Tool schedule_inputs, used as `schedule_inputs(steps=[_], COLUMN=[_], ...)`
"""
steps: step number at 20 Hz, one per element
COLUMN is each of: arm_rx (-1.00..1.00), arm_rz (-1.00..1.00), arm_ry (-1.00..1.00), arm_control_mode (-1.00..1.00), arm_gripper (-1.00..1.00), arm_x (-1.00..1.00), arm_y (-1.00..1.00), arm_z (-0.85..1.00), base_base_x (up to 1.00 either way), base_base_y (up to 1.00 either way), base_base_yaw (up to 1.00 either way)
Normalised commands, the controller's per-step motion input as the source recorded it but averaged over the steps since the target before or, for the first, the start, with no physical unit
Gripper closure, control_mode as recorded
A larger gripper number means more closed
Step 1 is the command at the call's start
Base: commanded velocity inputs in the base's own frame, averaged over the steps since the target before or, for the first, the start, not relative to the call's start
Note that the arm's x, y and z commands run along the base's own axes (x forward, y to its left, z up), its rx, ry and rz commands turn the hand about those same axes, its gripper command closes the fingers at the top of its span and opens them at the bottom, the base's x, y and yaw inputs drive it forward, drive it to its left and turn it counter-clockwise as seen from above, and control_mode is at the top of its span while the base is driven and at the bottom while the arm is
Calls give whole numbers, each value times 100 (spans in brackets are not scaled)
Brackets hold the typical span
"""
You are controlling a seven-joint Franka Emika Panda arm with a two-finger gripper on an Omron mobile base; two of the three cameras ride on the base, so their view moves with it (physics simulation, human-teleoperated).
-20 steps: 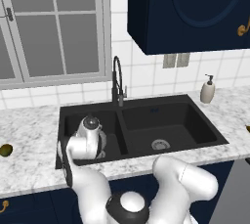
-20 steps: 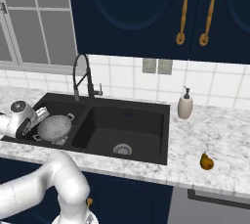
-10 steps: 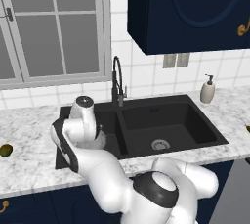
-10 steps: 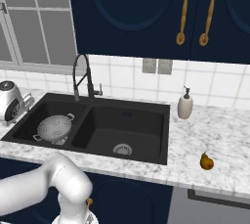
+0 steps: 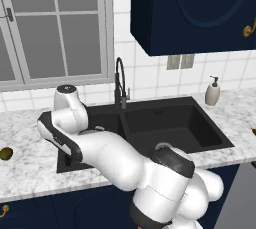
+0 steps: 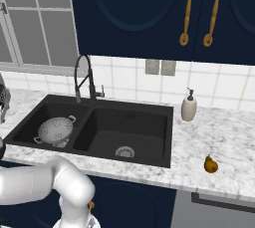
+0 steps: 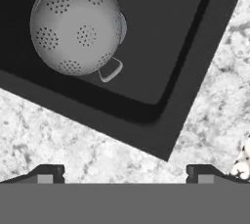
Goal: Put the colander in the sink, put the pear, mango in the colander, and turn on the sink faucet and pour water over the colander.
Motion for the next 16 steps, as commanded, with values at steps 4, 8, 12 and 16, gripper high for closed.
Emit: schedule_inputs(steps=[4,8,12,16], arm_rx=[-6,-6,-3,-7], arm_rz=[90,88,67,41], arm_ry=[-10,-13,-40,-66], arm_control_mode=[-100,-100,-100,-100], arm_gripper=[-100,-100,-100,-100], arm_x=[-6,-6,-21,-57], arm_y=[0,0,0,23], arm_z=[-10,-3,0,0], base_base_x=[0,0,0,0], base_base_y=[0,0,0,0], base_base_yaw=[0,0,0,0])
